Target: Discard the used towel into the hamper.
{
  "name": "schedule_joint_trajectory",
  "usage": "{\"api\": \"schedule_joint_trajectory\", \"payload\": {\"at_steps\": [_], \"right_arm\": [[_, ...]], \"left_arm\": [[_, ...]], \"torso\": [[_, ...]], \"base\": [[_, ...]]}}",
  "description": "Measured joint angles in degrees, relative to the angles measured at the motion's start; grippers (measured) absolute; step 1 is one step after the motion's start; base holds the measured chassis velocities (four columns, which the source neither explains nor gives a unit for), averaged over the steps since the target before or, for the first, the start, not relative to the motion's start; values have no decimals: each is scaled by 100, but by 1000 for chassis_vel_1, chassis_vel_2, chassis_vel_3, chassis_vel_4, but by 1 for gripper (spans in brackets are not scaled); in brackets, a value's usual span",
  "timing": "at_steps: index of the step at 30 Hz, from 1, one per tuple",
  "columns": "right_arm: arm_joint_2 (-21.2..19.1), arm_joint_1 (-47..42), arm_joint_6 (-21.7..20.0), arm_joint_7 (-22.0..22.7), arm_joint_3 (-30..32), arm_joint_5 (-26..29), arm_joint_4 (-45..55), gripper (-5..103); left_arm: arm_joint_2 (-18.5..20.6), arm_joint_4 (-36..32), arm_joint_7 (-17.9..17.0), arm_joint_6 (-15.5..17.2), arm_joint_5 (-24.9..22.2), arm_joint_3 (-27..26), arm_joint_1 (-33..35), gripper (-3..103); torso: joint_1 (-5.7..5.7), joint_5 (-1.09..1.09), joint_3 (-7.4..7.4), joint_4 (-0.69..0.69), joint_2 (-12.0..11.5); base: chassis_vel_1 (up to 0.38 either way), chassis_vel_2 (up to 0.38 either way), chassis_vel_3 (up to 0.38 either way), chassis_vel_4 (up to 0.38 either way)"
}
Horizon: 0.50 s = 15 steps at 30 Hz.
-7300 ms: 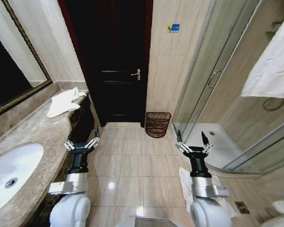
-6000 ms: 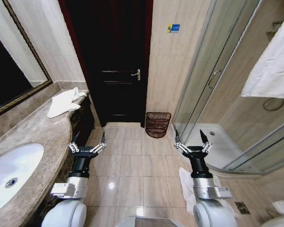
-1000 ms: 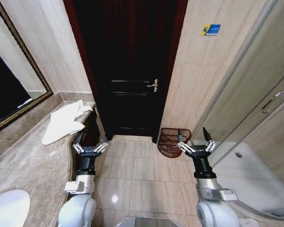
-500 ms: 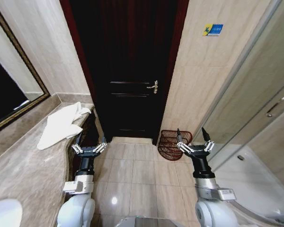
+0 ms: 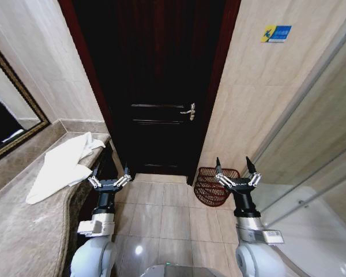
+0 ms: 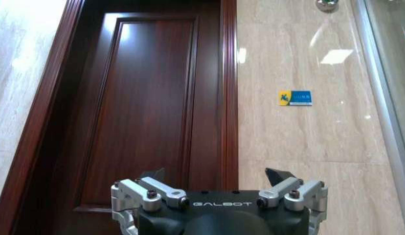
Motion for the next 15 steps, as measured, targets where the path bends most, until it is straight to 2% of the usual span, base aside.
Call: {"api": "schedule_joint_trajectory", "payload": {"at_steps": [1,4,7,15], "right_arm": [[0,0,0,0,0,0,0,100],[-19,2,8,1,5,-31,-20,100],[-23,-5,21,0,2,-58,-29,100],[-38,-9,22,12,2,-65,-18,100]], "left_arm": [[0,0,0,0,0,0,0,100],[-1,24,-386,293,-158,-128,-112,100],[-1,70,-568,440,-223,-191,-182,100],[-1,140,-701,543,-238,-246,-226,100]], "torso": [[0,0,0,0,0],[-3,-1,-1,0,2],[-3,-1,-1,0,3],[0,-1,0,0,2]], "base": [[0,0,0,0],[44,-30,-6,80],[53,-7,7,69],[46,57,47,46]]}}
